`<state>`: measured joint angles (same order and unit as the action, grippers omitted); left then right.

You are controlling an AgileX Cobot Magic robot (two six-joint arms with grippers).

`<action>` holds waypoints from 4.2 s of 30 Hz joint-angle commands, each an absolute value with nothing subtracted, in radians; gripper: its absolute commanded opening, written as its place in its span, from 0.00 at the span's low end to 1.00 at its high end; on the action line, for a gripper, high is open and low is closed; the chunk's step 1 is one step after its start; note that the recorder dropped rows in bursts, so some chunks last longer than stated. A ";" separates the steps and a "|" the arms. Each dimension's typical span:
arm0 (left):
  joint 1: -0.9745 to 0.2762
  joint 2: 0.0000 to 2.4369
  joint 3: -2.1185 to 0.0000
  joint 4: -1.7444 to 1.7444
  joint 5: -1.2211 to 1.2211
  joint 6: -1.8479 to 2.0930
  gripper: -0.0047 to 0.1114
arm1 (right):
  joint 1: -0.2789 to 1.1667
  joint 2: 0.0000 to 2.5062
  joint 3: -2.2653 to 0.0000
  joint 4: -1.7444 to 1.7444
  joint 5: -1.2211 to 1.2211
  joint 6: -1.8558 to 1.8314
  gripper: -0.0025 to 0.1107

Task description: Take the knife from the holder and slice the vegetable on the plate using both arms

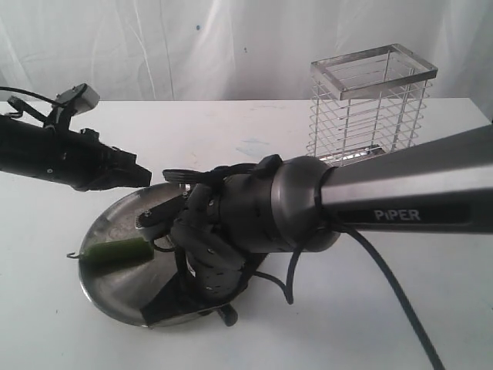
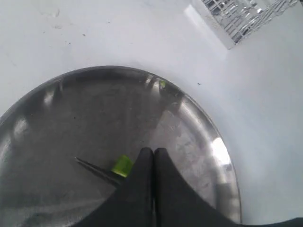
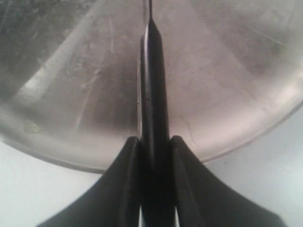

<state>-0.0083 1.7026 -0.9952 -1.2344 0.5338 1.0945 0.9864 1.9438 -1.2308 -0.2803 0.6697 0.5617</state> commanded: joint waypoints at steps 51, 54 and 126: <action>-0.013 1.492 -0.800 -1.152 0.443 0.963 0.04 | 1.156 1.939 -1.196 -0.370 0.522 1.114 0.02; -0.013 1.515 -0.800 -1.226 0.445 0.973 0.04 | 1.156 1.939 -1.196 -0.374 0.521 1.114 0.02; -0.023 1.972 -0.977 -1.433 0.545 1.210 0.04 | 1.156 1.937 -1.196 -0.349 0.546 1.114 0.02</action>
